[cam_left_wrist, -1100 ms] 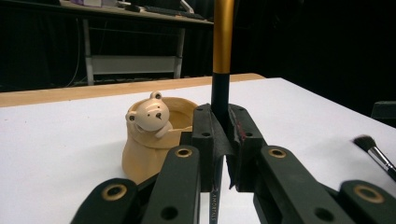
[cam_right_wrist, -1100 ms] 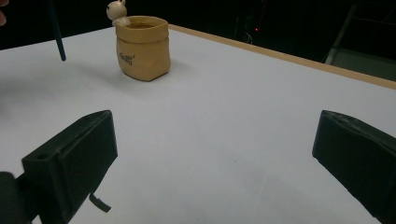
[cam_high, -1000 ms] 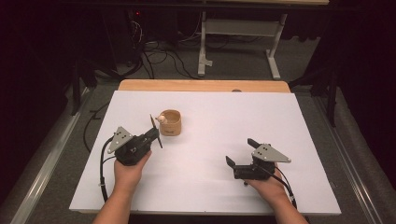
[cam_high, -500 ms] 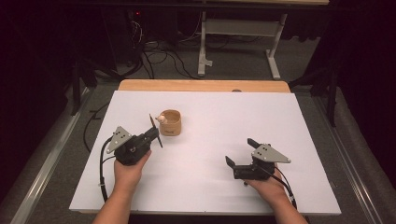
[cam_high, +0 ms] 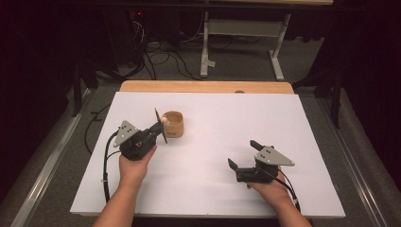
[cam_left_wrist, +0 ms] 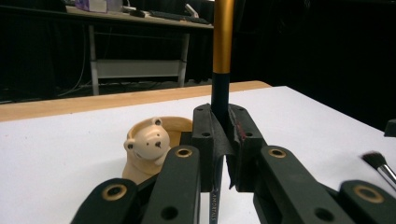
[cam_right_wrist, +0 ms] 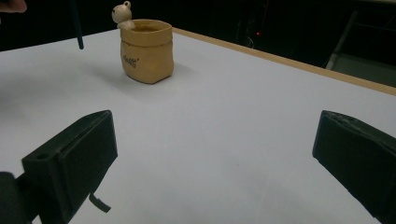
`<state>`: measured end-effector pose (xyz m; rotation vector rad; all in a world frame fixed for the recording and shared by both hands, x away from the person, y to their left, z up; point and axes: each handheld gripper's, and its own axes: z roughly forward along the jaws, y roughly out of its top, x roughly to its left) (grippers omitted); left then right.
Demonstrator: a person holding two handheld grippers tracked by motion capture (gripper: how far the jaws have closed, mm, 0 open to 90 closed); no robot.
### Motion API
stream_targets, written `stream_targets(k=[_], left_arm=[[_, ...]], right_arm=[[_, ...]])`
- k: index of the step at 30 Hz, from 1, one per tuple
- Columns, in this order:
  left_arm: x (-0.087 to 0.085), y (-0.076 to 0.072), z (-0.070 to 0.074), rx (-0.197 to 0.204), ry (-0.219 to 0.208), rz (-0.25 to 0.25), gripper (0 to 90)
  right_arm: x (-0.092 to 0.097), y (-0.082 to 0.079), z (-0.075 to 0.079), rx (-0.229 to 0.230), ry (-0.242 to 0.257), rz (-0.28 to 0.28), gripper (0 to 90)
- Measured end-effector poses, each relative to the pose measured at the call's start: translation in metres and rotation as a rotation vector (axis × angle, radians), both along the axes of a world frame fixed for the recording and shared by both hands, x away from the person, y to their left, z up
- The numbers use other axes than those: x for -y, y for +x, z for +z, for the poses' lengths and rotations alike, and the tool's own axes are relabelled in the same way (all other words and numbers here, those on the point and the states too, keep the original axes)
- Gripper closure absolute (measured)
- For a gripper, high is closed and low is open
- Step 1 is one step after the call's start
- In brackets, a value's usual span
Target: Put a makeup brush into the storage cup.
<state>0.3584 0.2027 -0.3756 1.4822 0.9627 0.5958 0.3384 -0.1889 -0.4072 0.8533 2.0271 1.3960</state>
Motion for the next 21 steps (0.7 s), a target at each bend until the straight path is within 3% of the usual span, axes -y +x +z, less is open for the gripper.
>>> stream_targets(k=[21], left_arm=[[0.009, 0.029, 0.013, -0.002, -0.009, 0.028, 82.7]], right_arm=[[0.001, -0.001, 0.001, 0.009, 0.009, 0.000, 1.1]])
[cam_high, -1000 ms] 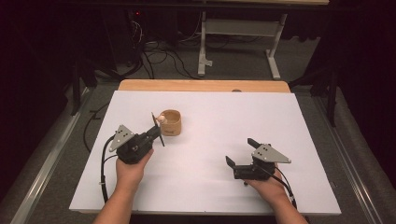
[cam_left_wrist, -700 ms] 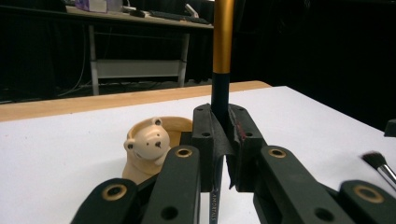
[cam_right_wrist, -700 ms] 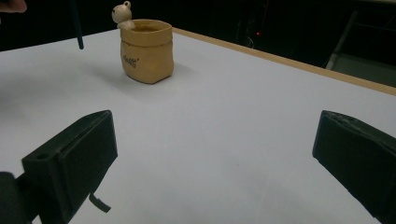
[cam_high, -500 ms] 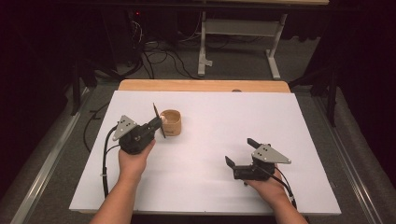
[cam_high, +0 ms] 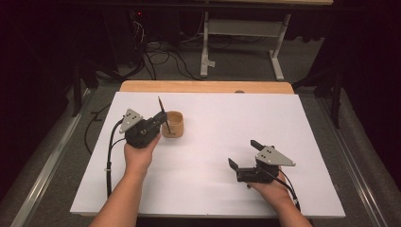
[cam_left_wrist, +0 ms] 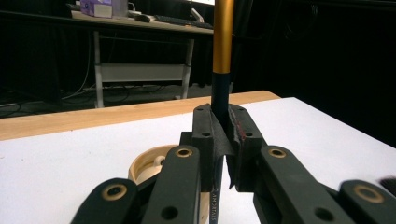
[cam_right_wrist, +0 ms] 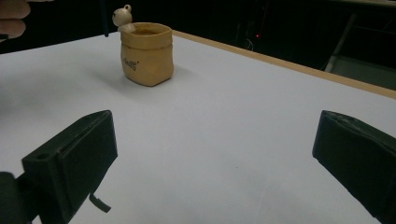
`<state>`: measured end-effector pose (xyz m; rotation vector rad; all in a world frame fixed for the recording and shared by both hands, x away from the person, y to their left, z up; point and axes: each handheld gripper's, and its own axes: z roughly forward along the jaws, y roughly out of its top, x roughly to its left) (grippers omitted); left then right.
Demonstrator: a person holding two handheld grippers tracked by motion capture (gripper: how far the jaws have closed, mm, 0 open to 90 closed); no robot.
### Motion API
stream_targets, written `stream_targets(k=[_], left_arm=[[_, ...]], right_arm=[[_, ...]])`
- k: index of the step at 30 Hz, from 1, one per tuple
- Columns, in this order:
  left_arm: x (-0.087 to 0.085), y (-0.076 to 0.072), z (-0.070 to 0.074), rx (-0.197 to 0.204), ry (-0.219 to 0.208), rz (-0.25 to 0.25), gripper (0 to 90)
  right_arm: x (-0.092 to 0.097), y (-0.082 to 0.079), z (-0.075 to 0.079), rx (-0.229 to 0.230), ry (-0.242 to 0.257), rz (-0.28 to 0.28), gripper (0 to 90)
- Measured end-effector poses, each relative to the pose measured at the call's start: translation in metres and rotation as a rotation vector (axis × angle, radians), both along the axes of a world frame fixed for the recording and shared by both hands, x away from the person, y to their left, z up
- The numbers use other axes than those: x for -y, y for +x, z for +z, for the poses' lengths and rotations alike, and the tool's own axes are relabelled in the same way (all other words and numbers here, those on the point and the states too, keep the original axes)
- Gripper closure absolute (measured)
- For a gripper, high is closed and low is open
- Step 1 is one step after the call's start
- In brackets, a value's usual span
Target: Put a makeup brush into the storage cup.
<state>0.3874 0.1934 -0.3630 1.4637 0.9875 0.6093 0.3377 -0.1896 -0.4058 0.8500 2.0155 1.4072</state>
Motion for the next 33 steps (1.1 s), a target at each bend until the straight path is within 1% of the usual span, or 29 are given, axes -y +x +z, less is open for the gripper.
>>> stream_targets(k=[2, 5, 7, 12, 16, 22, 33], left_arm=[[0.001, 0.003, 0.000, -0.002, -0.009, 0.004, 82.7], [0.002, 0.007, 0.000, -0.003, -0.009, 0.007, 82.7], [0.003, 0.009, 0.001, -0.003, -0.015, 0.006, 82.7], [0.004, 0.013, 0.006, 0.003, -0.013, 0.008, 82.7], [0.004, 0.017, 0.011, 0.010, -0.005, 0.013, 82.7], [0.003, 0.027, 0.017, 0.008, 0.013, 0.030, 82.7], [0.002, 0.043, 0.017, 0.003, 0.023, 0.063, 82.7]], right_arm=[[0.000, 0.000, 0.000, 0.000, -0.001, 0.001, 1.1], [0.000, 0.000, 0.000, -0.002, -0.003, 0.001, 1.1], [0.000, 0.000, 0.000, -0.003, 0.001, -0.001, 1.1], [0.000, 0.000, 0.000, -0.004, 0.000, 0.000, 1.1], [0.000, 0.000, 0.000, -0.002, 0.001, 0.002, 1.1], [0.000, -0.001, 0.000, -0.007, 0.005, -0.001, 1.1], [0.000, -0.001, 0.000, -0.008, 0.002, 0.001, 1.1]])
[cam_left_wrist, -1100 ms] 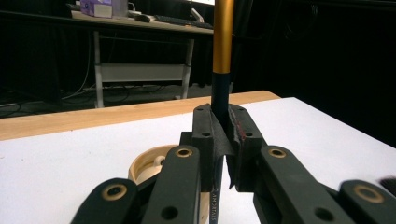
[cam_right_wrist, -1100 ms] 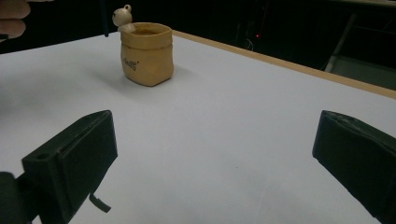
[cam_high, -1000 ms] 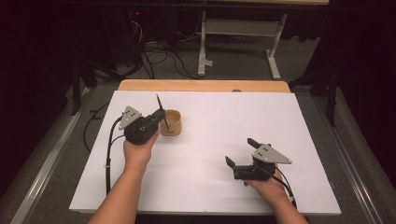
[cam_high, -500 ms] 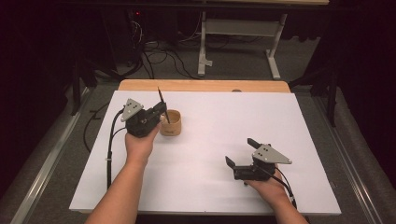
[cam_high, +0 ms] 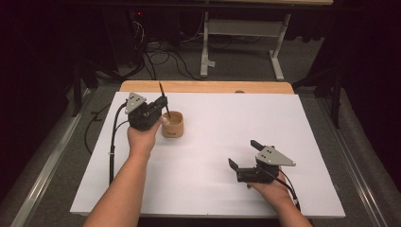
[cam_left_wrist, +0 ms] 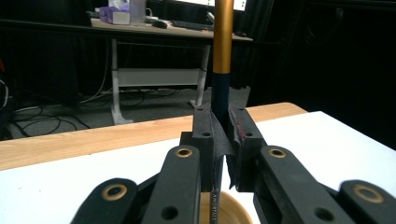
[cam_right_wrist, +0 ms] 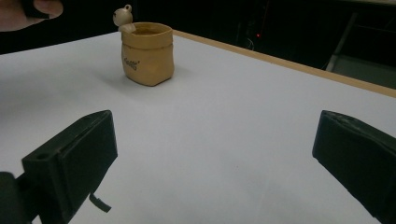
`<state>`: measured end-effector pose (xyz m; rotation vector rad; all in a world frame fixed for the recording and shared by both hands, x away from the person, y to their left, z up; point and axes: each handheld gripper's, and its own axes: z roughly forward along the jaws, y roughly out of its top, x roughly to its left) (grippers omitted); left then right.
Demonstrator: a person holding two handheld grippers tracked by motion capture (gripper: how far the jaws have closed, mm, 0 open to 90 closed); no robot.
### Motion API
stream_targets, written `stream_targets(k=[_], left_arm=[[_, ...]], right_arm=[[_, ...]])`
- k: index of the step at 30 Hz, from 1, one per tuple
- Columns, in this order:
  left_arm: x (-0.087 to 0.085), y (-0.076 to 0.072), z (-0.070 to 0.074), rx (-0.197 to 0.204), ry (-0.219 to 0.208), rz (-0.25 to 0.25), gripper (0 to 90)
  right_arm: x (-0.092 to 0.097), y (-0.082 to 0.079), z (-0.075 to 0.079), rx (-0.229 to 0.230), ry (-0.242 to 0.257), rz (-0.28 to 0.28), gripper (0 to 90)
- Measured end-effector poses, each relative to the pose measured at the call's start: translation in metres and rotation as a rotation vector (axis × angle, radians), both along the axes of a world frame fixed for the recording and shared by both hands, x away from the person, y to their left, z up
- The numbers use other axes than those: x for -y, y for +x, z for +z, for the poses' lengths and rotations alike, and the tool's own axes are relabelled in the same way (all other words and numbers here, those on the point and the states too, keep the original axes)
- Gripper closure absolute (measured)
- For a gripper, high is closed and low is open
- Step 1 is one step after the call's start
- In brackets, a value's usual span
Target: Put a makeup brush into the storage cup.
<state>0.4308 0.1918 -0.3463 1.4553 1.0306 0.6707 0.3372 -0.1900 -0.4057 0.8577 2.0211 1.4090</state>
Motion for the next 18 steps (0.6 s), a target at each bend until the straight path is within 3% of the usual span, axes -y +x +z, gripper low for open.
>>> stream_targets(k=[18], left_arm=[[-0.0038, 0.0077, -0.0081, -0.028, 0.013, 0.037, 82.7]], right_arm=[[0.0007, -0.0010, 0.0010, 0.002, 0.008, -0.001, 1.2]])
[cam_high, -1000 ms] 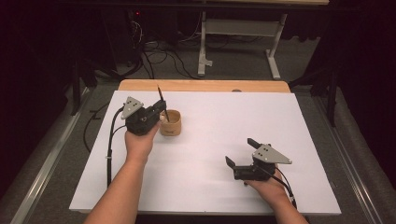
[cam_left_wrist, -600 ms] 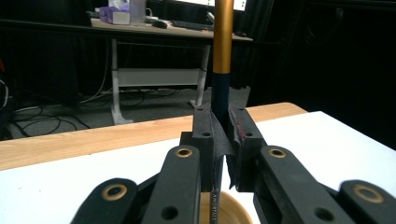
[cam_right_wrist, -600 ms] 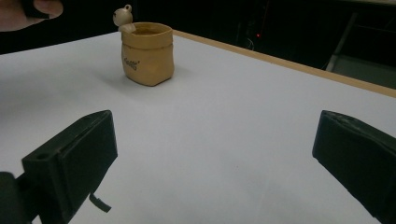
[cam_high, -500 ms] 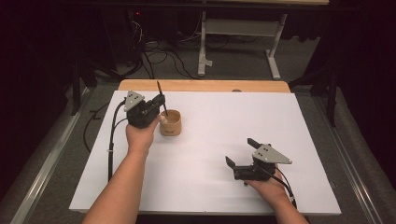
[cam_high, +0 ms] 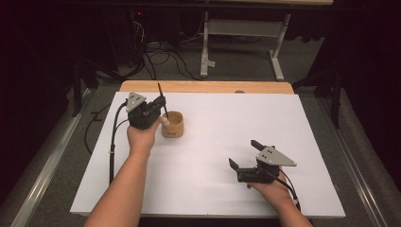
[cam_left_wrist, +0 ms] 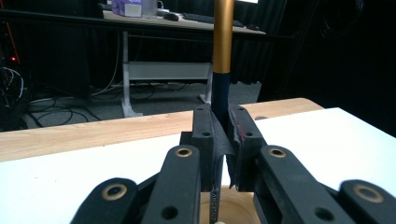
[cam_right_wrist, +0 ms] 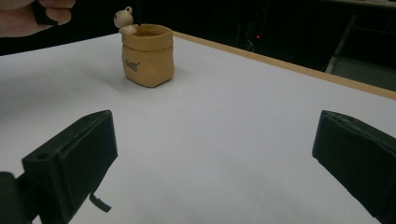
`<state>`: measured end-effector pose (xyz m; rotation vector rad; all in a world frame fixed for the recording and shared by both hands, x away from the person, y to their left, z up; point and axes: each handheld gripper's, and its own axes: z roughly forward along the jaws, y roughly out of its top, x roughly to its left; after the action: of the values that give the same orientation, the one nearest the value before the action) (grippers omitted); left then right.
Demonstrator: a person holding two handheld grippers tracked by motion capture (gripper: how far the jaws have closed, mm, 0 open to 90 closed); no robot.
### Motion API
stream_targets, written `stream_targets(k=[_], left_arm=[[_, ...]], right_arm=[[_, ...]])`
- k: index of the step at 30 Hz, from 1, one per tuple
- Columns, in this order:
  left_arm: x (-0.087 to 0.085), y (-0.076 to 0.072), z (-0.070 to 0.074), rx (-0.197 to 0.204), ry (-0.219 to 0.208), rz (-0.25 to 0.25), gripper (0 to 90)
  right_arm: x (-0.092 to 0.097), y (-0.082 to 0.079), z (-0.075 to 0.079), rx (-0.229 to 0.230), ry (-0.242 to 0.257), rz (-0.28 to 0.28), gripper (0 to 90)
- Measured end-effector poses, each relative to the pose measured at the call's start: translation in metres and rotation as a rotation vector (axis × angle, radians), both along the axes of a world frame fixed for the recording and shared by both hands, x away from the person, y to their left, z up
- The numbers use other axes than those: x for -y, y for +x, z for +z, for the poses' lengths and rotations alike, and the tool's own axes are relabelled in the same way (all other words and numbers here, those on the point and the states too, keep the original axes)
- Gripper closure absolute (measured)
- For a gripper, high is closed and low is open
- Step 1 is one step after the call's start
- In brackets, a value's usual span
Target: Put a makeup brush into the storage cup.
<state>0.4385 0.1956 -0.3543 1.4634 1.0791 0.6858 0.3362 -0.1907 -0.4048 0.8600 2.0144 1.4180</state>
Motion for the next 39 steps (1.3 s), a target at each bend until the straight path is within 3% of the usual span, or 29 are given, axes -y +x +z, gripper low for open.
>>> stream_targets(k=[21, 26, 39], left_arm=[[-0.003, -0.001, -0.018, -0.038, -0.002, 0.008, 82.6], [-0.001, -0.002, -0.021, -0.052, 0.014, -0.001, 82.6], [-0.001, -0.003, -0.031, -0.084, -0.001, -0.017, 82.5]], right_arm=[[-0.001, -0.001, 0.000, 0.002, -0.003, 0.002, 1.2], [-0.001, -0.001, 0.000, 0.005, -0.008, 0.004, 1.2], [-0.001, -0.001, -0.001, 0.004, -0.010, 0.006, 1.4]])
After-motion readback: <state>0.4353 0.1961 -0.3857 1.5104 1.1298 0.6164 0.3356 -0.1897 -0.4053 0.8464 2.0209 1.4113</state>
